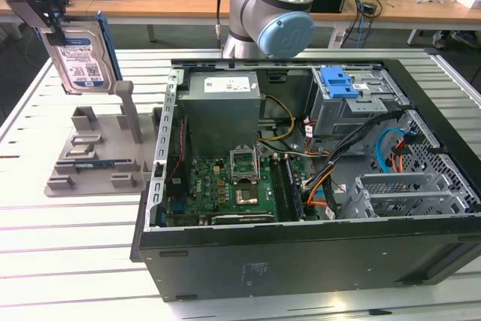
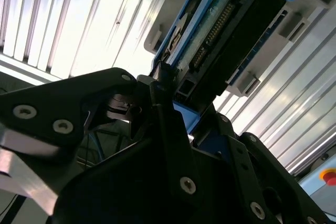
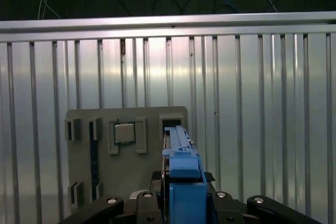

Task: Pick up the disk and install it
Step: 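Pick up the disk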

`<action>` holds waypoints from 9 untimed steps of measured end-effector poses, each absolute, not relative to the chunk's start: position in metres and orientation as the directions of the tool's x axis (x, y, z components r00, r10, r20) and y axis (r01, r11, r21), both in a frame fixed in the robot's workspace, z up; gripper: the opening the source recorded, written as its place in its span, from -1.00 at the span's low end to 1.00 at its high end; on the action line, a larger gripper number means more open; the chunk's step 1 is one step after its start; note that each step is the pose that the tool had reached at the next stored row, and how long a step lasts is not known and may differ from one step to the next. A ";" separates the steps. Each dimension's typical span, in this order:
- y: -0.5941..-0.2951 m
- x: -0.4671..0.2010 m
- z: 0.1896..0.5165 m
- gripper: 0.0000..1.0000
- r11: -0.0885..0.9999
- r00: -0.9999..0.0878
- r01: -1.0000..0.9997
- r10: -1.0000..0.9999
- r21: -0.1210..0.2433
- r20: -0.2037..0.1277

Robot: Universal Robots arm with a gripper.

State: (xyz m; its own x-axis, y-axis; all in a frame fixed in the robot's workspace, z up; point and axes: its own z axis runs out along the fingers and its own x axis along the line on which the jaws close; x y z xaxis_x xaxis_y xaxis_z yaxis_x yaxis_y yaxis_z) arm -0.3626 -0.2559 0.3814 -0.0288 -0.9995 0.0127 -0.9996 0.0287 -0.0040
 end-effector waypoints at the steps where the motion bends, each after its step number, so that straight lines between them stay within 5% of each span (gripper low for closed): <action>1: -0.256 -0.363 0.383 -0.26 0.029 -0.029 -1.000 -1.000 -0.004 0.013; 9: -0.255 -0.363 0.397 -0.26 0.029 -0.029 -1.000 -1.000 -0.004 0.013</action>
